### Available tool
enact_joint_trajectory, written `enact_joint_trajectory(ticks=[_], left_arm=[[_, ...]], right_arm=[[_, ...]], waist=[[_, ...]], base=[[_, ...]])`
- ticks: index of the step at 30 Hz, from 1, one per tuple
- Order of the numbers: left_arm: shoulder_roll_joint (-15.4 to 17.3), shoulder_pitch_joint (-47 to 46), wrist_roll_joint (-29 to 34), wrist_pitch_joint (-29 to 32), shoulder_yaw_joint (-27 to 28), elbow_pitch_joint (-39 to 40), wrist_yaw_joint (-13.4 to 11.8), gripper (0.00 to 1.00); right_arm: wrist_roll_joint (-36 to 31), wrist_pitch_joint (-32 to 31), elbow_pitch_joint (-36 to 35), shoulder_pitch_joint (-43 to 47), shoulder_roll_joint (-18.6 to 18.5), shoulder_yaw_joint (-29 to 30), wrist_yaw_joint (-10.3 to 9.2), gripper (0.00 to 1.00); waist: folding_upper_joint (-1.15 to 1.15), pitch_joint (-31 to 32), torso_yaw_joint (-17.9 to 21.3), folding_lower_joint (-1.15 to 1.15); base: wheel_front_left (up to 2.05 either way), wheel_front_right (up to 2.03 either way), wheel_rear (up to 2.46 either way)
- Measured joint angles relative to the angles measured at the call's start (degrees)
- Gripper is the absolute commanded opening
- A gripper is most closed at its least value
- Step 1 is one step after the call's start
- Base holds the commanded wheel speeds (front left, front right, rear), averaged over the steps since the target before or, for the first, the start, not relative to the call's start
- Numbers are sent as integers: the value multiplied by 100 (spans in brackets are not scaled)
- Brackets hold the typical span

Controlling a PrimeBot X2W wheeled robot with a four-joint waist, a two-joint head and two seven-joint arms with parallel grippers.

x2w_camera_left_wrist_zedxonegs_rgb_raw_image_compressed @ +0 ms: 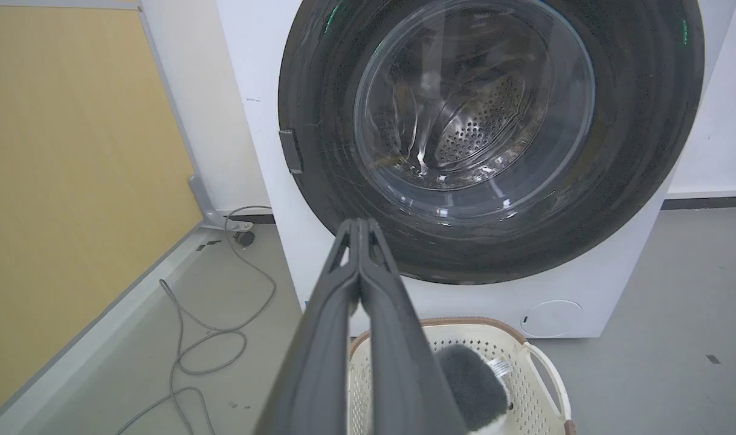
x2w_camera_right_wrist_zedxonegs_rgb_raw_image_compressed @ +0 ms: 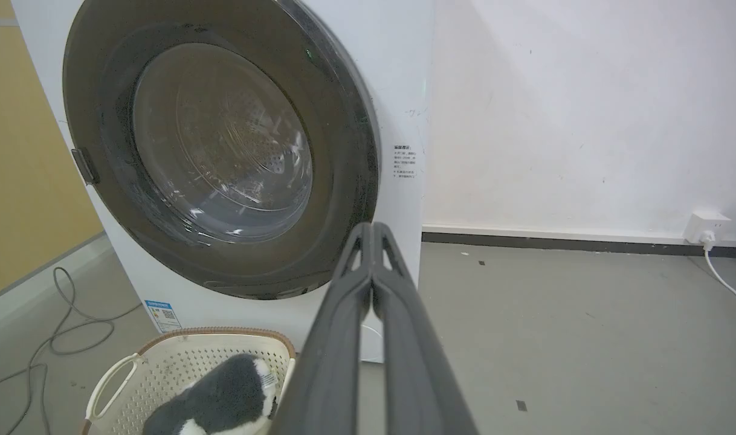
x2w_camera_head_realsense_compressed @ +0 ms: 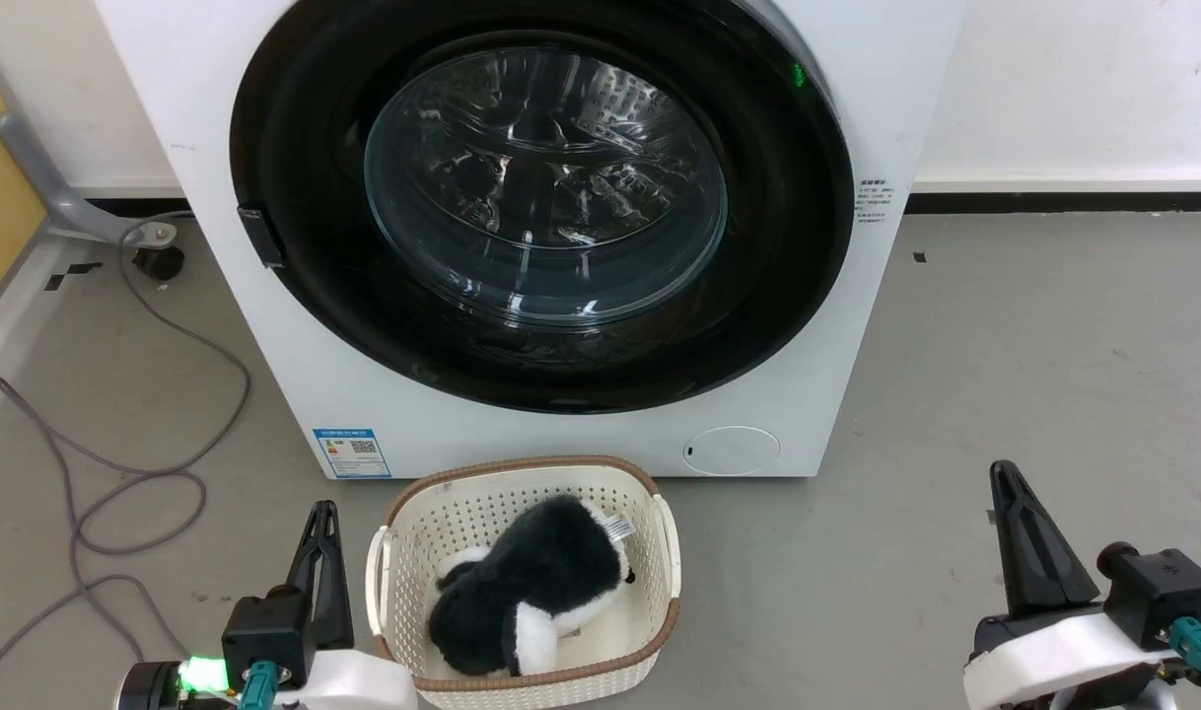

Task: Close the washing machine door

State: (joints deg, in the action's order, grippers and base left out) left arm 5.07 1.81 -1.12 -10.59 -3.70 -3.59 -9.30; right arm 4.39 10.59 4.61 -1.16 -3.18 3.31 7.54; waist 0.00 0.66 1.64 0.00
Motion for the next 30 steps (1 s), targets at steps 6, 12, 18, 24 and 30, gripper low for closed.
enact_joint_trajectory(ticks=[6, 12, 18, 24, 30], left_arm=[[-12, -2, 0, 64, 32, 32, 52, 0], [-25, -6, 1, 149, 55, 47, 136, 0], [-38, -14, 2, 201, 75, 66, 191, 0], [-56, -31, 11, 309, 105, 102, 280, 0], [-71, -37, 19, 377, 125, 129, 344, 0]], right_arm=[[-41, -75, -29, 1, 0, -19, 0, 0], [-59, -142, -60, 1, 0, -38, 0, 0], [-91, -201, -84, 1, 0, -64, 0, 0], [-133, -319, -127, 1, 0, -93, 0, 0], [-153, -392, -153, 2, 0, -119, 0, 0]], waist=[[0, -4, -11, 0], [0, -9, -22, 0], [0, -13, -33, 0], [0, -20, -49, 0], [0, -24, -60, 0]], base=[[0, 0, 0], [0, 0, 0], [0, 0, 0], [0, 0, 0], [0, 0, 0]])
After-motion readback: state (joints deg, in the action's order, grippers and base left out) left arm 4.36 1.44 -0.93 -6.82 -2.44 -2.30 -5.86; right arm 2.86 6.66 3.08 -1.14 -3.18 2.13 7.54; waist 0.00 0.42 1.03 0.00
